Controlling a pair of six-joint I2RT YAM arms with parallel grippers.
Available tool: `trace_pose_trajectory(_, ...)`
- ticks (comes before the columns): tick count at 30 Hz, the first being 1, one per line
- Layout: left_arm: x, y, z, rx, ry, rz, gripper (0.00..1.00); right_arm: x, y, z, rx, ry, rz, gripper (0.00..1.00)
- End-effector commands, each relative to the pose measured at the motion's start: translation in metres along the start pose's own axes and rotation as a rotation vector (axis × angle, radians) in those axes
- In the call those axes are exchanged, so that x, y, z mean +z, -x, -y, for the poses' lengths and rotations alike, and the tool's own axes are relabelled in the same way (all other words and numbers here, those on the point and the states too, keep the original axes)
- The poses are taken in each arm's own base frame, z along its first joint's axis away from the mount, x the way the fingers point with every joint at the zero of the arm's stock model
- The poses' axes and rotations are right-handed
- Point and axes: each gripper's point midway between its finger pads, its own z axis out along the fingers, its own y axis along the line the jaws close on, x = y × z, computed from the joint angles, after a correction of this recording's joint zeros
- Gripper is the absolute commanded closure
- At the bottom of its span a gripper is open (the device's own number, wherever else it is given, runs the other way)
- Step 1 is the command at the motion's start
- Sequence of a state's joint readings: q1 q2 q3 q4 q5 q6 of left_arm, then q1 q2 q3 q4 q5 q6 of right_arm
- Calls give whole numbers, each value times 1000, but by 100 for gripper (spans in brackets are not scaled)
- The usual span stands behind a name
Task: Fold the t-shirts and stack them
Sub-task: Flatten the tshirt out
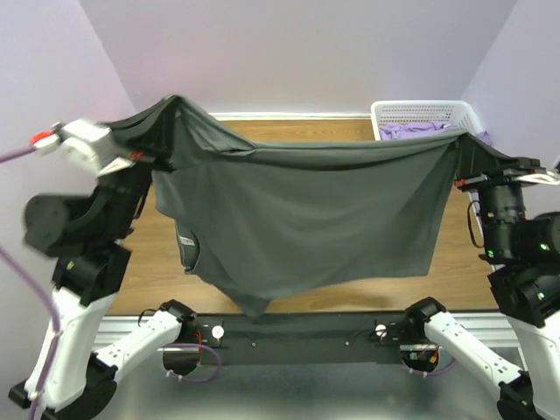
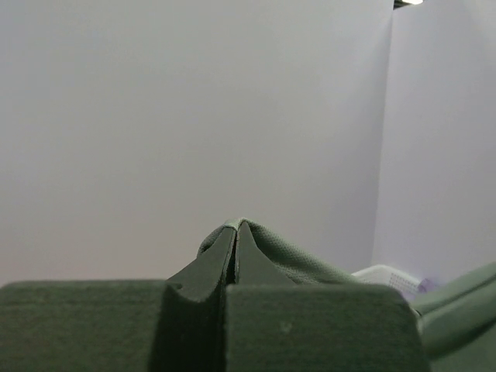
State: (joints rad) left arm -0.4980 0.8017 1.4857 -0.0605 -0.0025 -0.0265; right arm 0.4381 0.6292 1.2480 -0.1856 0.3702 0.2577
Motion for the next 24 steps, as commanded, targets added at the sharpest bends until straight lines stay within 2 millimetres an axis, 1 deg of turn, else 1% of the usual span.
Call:
trace_pose_trajectory(1,36,-100,-3,25,15,-200,100,24,-71,34,-60,-185,-146,98)
trace_pose_trajectory(2,49,-130,-14,38,64,-243,100,28,-84,39,-70,-213,-164,98)
trace_pose_trajectory(3,53,-152,-20,47,72,-284,100,32,-97,44,-79,-240,-184,98)
trace_pose_trajectory(4,58,-175,-26,45,76,-315,100,41,-119,52,-100,-282,-211,99)
trace_pose_trajectory(5,67,-219,-33,43,78,-391,100,43,-143,61,-124,-312,-247,98)
trace_pose_trajectory(6,73,-239,-44,36,80,-414,100,54,-170,70,-153,-357,-277,99)
trace_pose_trajectory(7,78,-262,-51,37,82,-448,100,52,-178,73,-165,-363,-293,99)
trace_pose_trajectory(8,83,-315,-59,19,77,-536,100,63,-211,84,-207,-408,-338,98)
trace_pose_trajectory(9,85,-341,-74,17,98,-582,100,69,-226,95,-229,-443,-356,98)
trace_pose_trajectory(10,99,-350,-81,13,97,-590,100,78,-241,100,-238,-448,-379,98)
trace_pose_trajectory(11,94,-413,-90,-16,95,-711,100,91,-284,113,-269,-465,-450,98)
trace_pose_trajectory(12,100,-432,-94,-26,94,-737,87,104,-292,117,-261,-465,-455,89)
trace_pose_trajectory(13,121,-430,-100,-20,77,-706,66,119,-307,129,-248,-467,-482,74)
trace_pose_trajectory(14,127,-444,-100,-22,64,-715,44,127,-322,137,-257,-472,-511,51)
trace_pose_trajectory(15,126,-477,-101,-42,54,-756,17,142,-345,147,-284,-480,-554,13)
trace_pose_trajectory(16,139,-473,-99,-43,34,-730,2,148,-354,148,-290,-461,-573,3)
trace_pose_trajectory(17,141,-482,-98,-50,28,-736,2,151,-369,150,-305,-449,-603,0)
trace_pose_trajectory(18,142,-481,-99,-47,41,-730,2,154,-369,148,-312,-433,-607,0)
trace_pose_trajectory(19,141,-481,-100,-44,53,-731,2,155,-373,143,-298,-397,-620,0)
trace_pose_trajectory(20,143,-467,-101,-31,70,-702,2,155,-371,138,-292,-377,-618,0)
trace_pose_trajectory(21,140,-465,-102,-32,83,-697,2,153,-372,136,-283,-359,-627,0)
trace_pose_trajectory(22,125,-474,-102,-36,97,-726,2,146,-378,133,-273,-331,-645,0)
trace_pose_trajectory(23,125,-457,-102,-27,108,-695,2,143,-380,131,-264,-313,-652,0)
trace_pose_trajectory(24,119,-454,-101,-28,115,-696,2,139,-381,129,-255,-300,-659,0)
